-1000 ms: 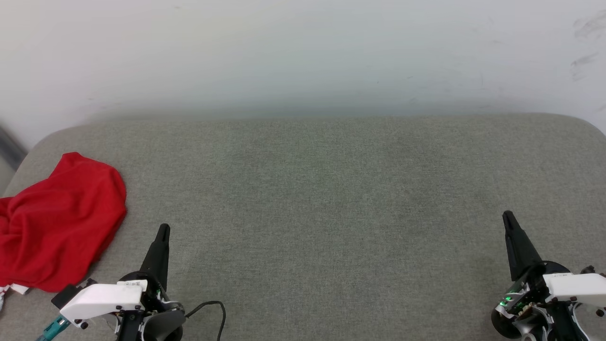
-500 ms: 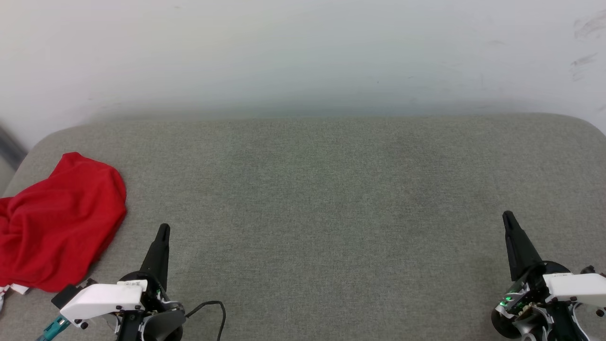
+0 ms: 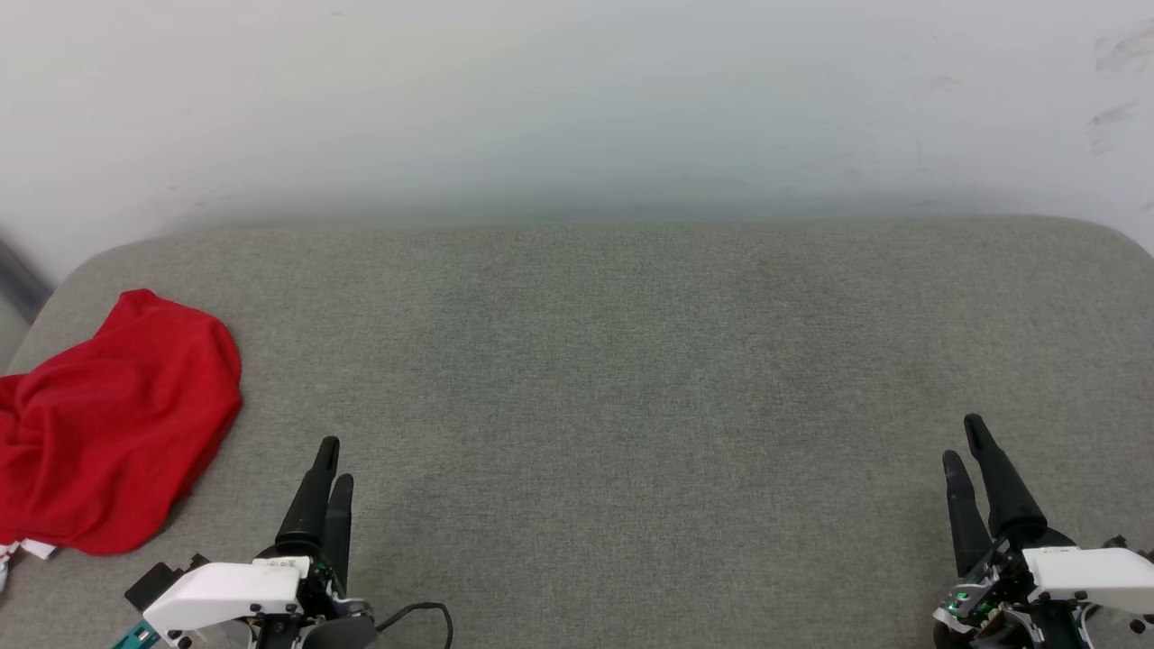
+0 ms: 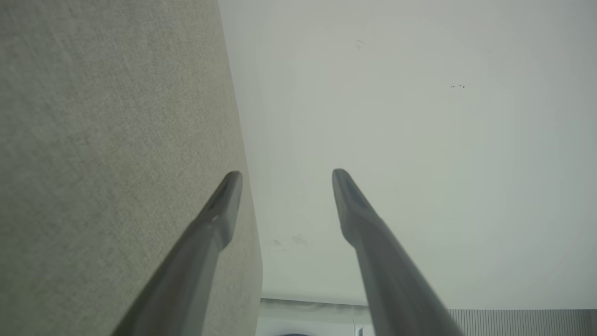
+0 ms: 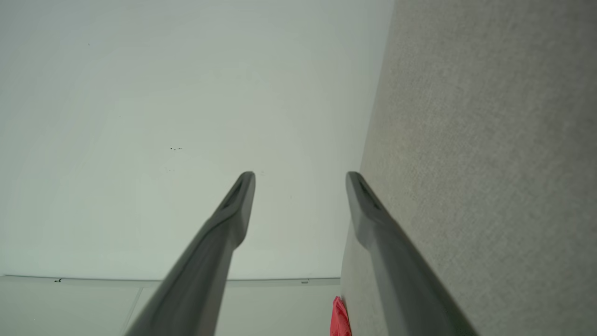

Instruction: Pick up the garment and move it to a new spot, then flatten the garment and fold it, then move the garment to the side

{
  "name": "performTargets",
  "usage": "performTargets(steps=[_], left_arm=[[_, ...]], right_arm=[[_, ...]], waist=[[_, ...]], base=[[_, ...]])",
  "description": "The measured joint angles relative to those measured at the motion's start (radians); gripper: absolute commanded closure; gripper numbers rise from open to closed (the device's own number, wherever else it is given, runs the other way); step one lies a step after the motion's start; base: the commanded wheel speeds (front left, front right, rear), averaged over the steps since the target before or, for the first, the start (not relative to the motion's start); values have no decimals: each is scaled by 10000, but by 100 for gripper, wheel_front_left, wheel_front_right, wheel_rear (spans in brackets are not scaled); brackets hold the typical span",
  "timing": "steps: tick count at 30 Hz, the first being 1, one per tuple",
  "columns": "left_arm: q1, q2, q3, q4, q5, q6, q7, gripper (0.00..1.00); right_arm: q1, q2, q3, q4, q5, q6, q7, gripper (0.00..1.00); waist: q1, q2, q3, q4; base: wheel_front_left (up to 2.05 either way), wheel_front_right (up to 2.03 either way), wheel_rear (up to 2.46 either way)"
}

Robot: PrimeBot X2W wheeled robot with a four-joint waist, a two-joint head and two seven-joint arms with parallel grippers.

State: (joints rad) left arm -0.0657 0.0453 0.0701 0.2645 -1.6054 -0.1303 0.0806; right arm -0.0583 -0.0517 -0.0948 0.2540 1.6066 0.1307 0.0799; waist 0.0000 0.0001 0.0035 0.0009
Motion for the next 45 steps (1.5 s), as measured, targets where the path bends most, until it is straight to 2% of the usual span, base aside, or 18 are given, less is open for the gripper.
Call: performTargets(steps=[8,18,28,30,31,32,45], left_arm=[[-5,2,-401,-295,385,0,-382,0],[-61,6,-886,-708,1603,0,-809,0],[-185,50,-1202,-1085,4176,0,-1193,0],[-186,44,-1198,-1145,4652,0,-1252,0],[-186,46,-1187,-1181,5434,0,-1361,0],[-186,46,-1187,-1183,5722,0,-1386,0],[-186,157,-1340,-941,8548,82,-1814,0]], right_arm=[[106,0,58,-307,-594,0,-372,0],[159,6,123,-629,-2213,0,-805,0],[170,10,188,-1020,-4991,0,-1164,0],[170,10,222,-1101,-5714,0,-1246,0],[170,10,299,-1218,-6713,0,-1340,0],[170,12,322,-1256,-7018,0,-1379,0],[313,12,383,-1434,-9854,0,-1258,0]], waist=[[0,0,-4,44],[0,0,2,102],[0,0,16,159],[0,0,22,165],[0,0,27,171],[0,-1,28,174],[0,0,-21,255]], base=[[0,0,0],[0,0,0],[0,0,0],[0,0,0],[0,0,0],[0,0,0],[0,0,0]])
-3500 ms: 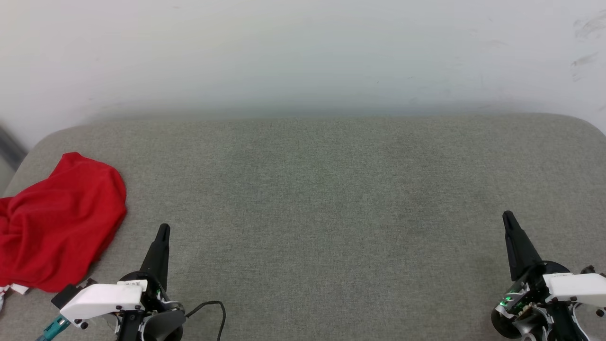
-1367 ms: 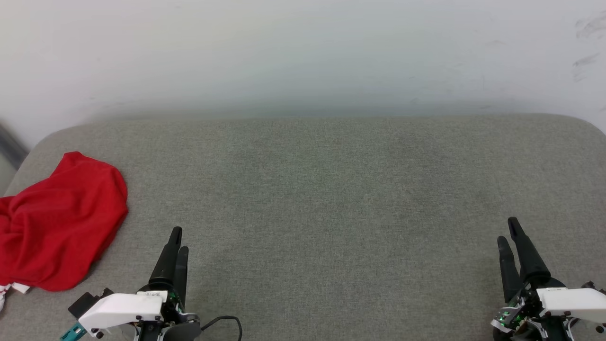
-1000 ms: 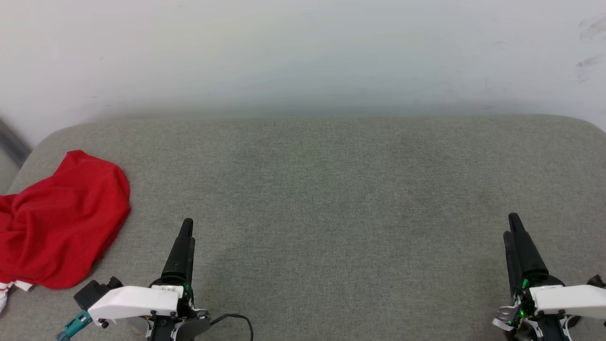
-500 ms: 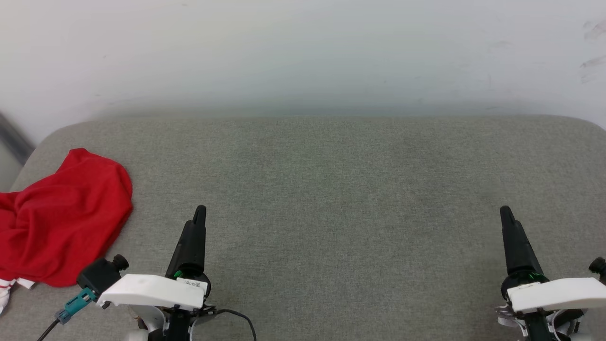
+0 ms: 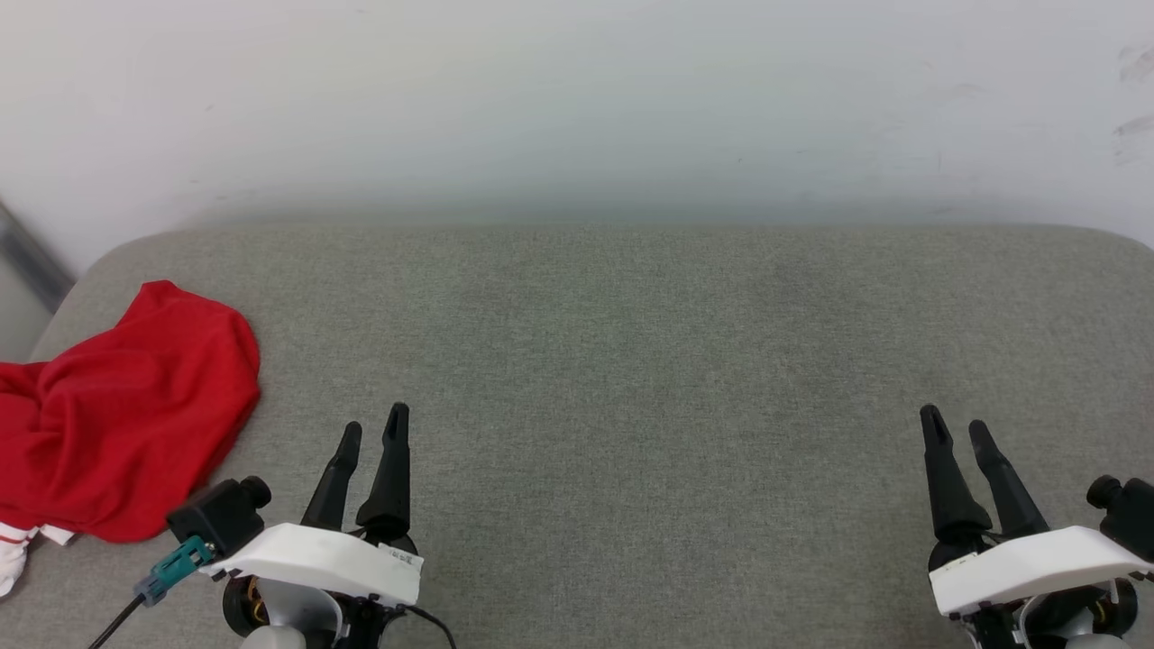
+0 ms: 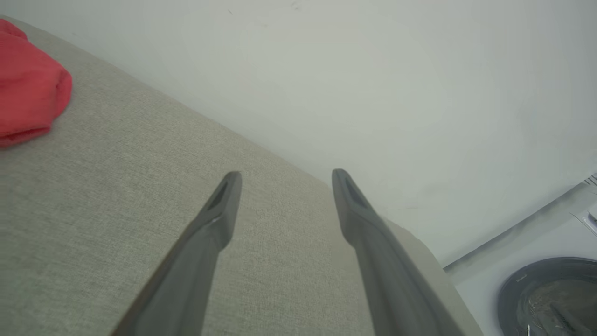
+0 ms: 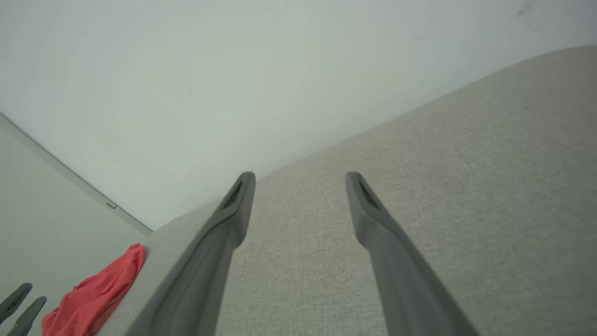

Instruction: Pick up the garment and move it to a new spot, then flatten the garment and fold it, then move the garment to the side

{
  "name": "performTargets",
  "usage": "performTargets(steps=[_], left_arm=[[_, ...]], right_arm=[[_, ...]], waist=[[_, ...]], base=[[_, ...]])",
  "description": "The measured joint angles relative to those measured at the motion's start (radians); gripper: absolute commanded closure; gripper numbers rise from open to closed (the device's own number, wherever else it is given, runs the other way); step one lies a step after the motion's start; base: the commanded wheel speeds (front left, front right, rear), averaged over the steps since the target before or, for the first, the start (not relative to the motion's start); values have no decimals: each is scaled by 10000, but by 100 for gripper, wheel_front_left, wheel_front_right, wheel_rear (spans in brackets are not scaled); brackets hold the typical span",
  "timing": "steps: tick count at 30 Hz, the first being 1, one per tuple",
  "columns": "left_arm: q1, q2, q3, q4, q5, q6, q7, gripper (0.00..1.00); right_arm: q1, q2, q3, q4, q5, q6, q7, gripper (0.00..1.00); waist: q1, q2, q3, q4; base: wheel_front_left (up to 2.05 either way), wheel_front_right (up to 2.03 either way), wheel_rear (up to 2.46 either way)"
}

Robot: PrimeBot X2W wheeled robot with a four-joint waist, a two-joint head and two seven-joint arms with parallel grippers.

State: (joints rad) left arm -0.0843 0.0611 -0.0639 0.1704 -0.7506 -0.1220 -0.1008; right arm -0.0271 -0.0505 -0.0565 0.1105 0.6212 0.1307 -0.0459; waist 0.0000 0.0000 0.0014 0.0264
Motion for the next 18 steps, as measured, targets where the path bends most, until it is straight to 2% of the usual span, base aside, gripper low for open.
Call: performTargets(steps=[9,18], left_arm=[[-34,146,-201,165,1336,75,-242,0],[-87,196,-374,276,2382,119,-487,0]], right_arm=[[158,0,-242,-372,-1668,0,261,0],[296,0,-414,-711,-2847,0,435,0]], waist=[[0,0,-30,49],[0,0,-48,57]], base=[[0,0,0],[0,0,0]])
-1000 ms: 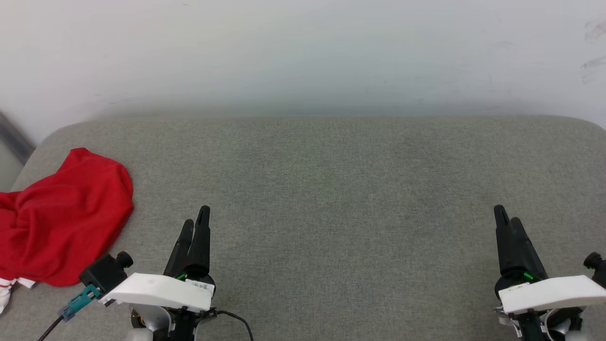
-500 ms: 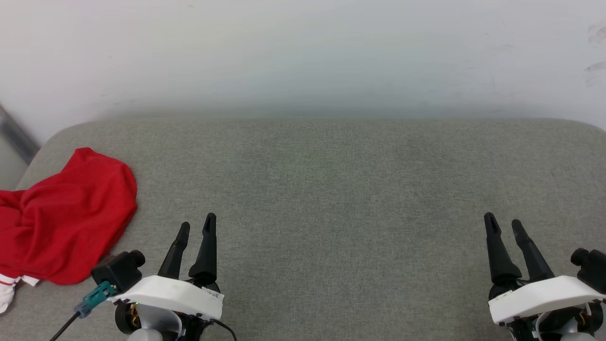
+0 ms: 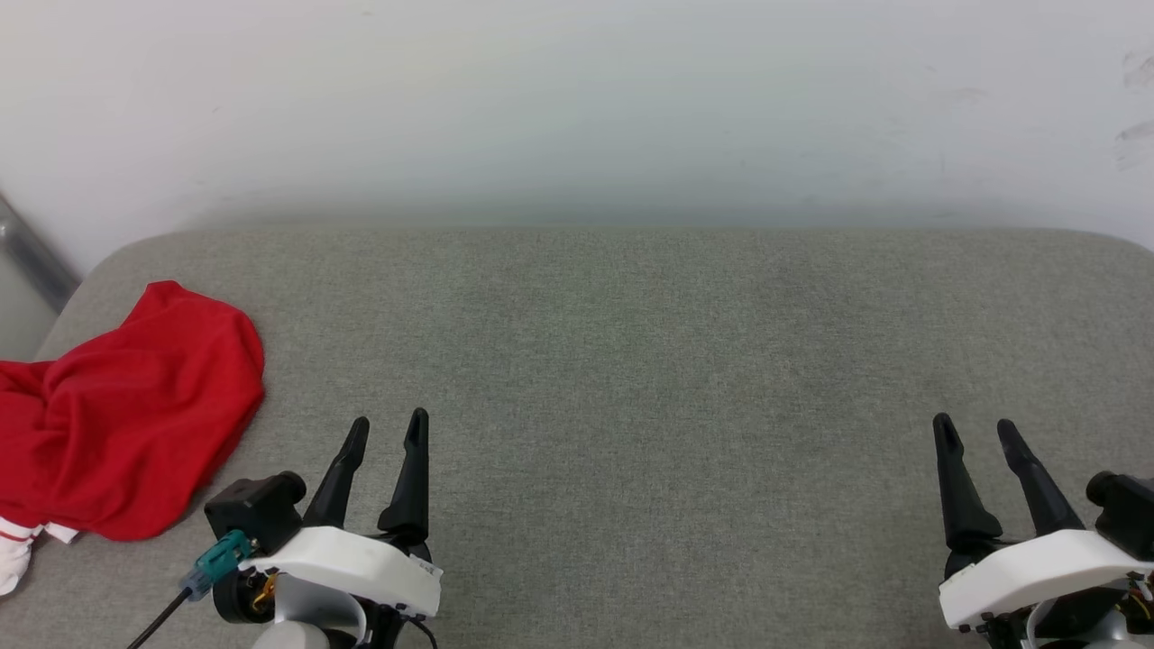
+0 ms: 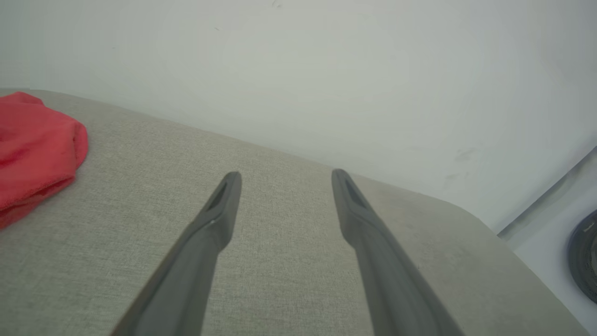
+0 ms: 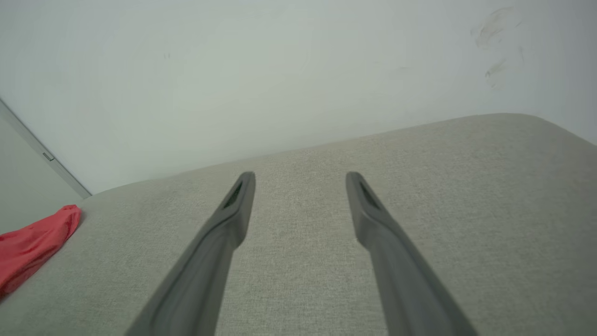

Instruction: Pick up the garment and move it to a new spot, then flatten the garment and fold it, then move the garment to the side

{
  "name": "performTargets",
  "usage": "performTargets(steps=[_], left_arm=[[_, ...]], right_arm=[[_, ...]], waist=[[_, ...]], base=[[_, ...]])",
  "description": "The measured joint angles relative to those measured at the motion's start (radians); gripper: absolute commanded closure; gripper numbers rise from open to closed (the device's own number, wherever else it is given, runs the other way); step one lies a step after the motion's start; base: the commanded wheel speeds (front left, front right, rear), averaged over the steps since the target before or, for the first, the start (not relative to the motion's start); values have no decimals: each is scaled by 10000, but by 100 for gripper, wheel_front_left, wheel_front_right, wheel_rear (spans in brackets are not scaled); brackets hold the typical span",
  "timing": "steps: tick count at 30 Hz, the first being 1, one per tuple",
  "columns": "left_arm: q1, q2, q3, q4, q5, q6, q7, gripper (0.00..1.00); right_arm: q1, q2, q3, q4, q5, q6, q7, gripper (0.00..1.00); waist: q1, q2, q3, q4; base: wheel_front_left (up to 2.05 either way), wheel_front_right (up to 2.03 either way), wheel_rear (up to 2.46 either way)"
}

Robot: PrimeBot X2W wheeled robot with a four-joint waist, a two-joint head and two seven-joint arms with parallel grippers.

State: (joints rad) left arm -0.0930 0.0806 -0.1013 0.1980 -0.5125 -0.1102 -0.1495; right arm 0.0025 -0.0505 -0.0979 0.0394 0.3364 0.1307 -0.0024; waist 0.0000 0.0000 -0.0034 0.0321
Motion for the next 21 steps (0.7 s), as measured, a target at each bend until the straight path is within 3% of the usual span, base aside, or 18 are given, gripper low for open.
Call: performTargets(steps=[21], left_arm=[[-296,8,-215,395,1810,136,-487,0]], right_arm=[[94,0,-128,-357,-1524,2,-6,0]], waist=[[0,0,36,22]], base=[[0,0,0]])
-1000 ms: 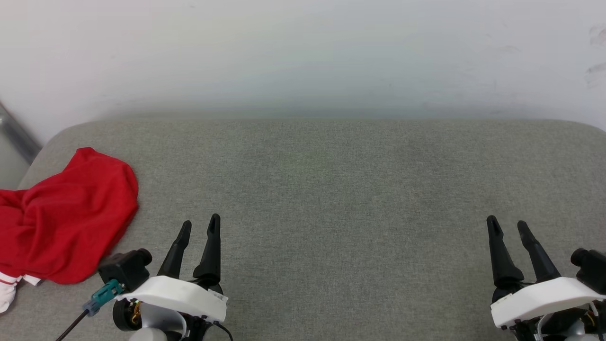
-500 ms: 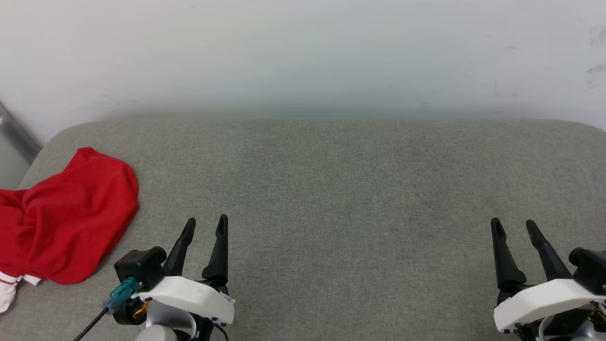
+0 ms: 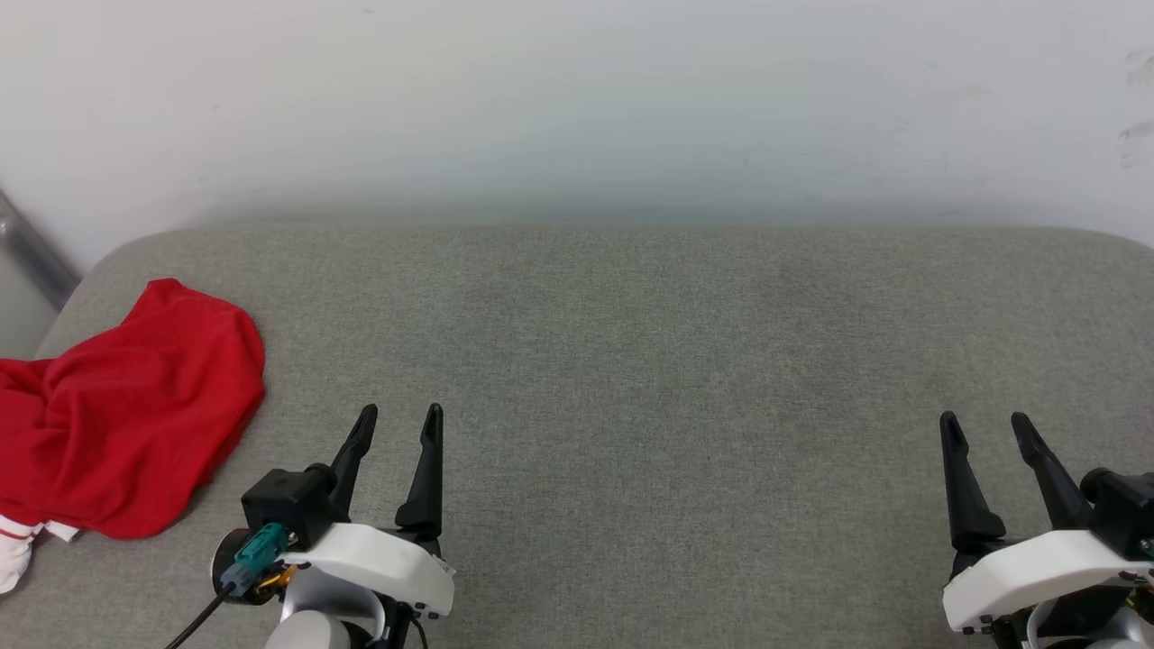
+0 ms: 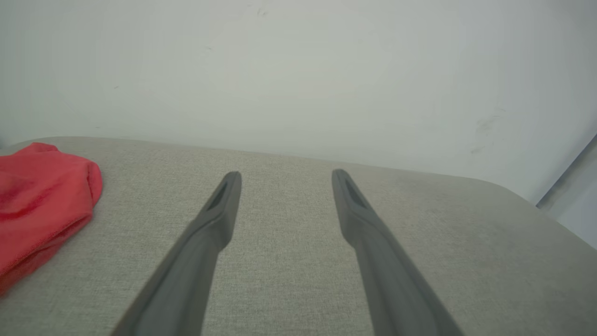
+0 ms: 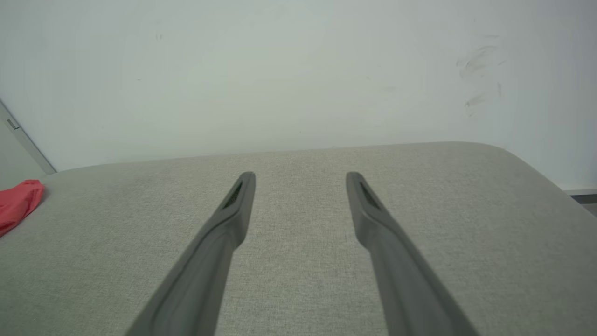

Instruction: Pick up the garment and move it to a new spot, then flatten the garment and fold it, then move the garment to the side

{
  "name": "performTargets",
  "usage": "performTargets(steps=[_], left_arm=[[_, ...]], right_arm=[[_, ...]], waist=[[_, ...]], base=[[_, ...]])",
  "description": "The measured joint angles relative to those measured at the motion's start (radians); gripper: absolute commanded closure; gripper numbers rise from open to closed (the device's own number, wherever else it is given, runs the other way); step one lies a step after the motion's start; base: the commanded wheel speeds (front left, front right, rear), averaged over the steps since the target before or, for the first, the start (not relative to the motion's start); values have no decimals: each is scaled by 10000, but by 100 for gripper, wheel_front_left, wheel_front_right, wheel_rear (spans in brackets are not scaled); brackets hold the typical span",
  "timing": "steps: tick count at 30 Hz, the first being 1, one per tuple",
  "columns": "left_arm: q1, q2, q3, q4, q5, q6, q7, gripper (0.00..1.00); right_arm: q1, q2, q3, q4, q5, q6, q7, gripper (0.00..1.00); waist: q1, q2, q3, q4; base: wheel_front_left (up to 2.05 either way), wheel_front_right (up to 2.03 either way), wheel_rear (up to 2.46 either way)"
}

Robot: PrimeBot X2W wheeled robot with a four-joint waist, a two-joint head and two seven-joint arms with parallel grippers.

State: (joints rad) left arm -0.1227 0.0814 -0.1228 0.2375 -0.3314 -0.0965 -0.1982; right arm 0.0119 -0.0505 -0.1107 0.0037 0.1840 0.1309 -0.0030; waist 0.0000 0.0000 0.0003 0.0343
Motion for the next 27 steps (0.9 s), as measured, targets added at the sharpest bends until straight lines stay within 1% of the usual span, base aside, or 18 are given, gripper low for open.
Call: performTargets(steps=[17,27], left_arm=[[-100,-90,-109,148,909,12,-349,0],[-226,-155,-201,276,1331,6,-520,0]], right_arm=[[0,0,-40,-13,-959,0,-245,0],[-12,-2,-67,94,-1277,0,-405,0]], waist=[[0,0,55,22],[0,0,85,134]], base=[[0,0,0],[0,0,0]])
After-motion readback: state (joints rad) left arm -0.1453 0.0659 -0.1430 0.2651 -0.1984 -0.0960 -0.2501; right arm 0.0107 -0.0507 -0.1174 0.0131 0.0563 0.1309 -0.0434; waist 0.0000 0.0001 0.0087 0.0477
